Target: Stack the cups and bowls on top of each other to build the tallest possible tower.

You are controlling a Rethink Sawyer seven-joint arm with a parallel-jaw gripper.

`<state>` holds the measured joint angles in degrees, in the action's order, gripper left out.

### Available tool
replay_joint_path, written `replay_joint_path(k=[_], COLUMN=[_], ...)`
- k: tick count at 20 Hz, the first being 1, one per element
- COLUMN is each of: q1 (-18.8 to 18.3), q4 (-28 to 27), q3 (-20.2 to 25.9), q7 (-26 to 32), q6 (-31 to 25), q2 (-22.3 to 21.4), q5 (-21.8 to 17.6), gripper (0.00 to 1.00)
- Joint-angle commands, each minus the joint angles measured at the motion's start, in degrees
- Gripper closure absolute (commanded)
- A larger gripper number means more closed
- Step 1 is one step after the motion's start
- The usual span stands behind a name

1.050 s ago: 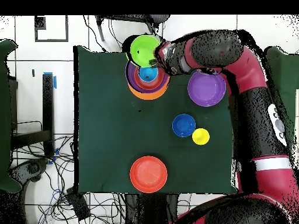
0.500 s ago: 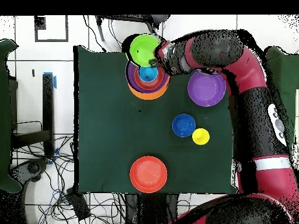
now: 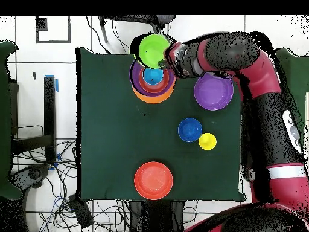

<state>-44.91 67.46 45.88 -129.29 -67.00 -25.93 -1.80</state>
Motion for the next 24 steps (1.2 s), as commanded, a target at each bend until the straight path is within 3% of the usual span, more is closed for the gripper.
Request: replay_joint_path(k=[1, 13, 24], q1=[-1.43, -4.97, -5.69], q4=[3.64, 11.42, 14.53], q3=[1.05, 3.24, 4.38], q7=[15.33, 14.12, 12.42], q6=[-4.04, 1.78, 5.48], q2=[-0.64, -2.37, -3.04], q5=[-2.75, -3.63, -4.67], gripper=[1.00, 1.00, 1.00])
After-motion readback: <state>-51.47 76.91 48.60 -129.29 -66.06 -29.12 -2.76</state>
